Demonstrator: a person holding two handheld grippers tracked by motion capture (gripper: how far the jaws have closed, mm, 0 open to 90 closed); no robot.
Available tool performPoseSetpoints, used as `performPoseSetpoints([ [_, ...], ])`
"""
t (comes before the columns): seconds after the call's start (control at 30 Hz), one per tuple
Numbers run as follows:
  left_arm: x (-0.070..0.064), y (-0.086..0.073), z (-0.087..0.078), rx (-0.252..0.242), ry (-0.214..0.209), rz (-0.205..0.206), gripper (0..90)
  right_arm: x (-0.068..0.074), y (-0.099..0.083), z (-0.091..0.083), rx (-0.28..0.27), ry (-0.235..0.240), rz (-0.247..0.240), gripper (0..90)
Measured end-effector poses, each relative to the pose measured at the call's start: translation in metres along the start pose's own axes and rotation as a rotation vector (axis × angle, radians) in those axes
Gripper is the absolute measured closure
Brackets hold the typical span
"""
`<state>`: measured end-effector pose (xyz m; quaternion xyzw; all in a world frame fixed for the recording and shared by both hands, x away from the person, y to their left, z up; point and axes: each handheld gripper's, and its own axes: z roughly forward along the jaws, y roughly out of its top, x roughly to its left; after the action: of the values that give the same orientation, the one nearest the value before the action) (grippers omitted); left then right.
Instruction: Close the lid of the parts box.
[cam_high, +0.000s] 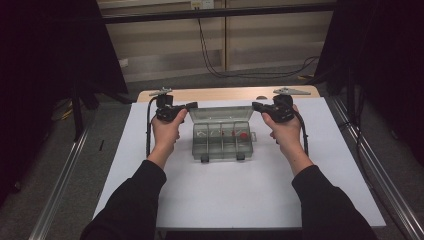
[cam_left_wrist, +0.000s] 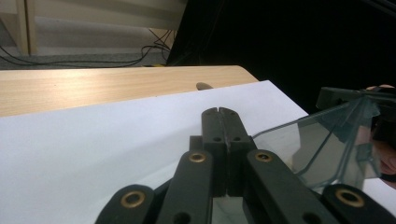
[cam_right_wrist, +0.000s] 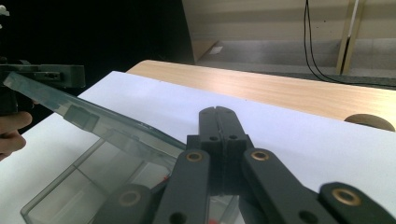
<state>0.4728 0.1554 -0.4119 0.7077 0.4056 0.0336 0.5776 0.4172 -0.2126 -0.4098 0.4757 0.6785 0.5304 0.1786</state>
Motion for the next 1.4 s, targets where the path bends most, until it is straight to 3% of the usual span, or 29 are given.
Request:
performPoseSetpoints([
  [0.1, -0.006, -0.001, -0.003, 0.001, 0.008, 0.027, 90.0, 0.001, -0.001, -0.002, -0.004, 0.0, -0.008, 90.0],
  [0.17, -0.008, -0.002, -0.005, -0.013, 0.003, 0.02, 90.0, 0.003, -0.001, -0.005, -0.019, -0.002, -0.018, 90.0],
  [0.23, -0.009, -0.004, -0.008, -0.007, 0.008, 0.052, 90.0, 0.005, 0.0, -0.008, -0.032, -0.002, -0.022, 90.0],
  [0.33, -0.012, -0.007, -0.01, -0.002, 0.002, 0.069, 90.0, 0.008, 0.0, -0.011, -0.04, 0.005, -0.029, 90.0],
  [0.57, -0.018, -0.015, -0.017, -0.01, -0.02, 0.079, 90.0, 0.018, -0.002, -0.016, -0.044, 0.036, -0.051, 90.0],
  [0.67, -0.023, -0.02, -0.019, 0.002, -0.025, 0.093, 90.0, 0.022, -0.004, -0.019, -0.046, 0.038, -0.078, 90.0],
  [0.77, -0.029, -0.025, -0.019, 0.015, -0.021, 0.114, 90.0, 0.022, -0.008, -0.019, -0.046, 0.046, -0.075, 90.0],
  [0.93, -0.038, -0.036, -0.019, 0.031, -0.051, 0.13, 90.0, 0.029, -0.014, -0.022, -0.04, 0.041, -0.091, 90.0],
  [1.1, -0.045, -0.045, -0.023, 0.018, -0.036, 0.154, 90.0, 0.038, -0.022, -0.024, -0.027, 0.032, -0.119, 90.0],
  [1.4, -0.054, -0.061, -0.029, 0.02, -0.015, 0.181, 90.0, 0.047, -0.037, -0.028, -0.026, 0.025, -0.124, 90.0],
])
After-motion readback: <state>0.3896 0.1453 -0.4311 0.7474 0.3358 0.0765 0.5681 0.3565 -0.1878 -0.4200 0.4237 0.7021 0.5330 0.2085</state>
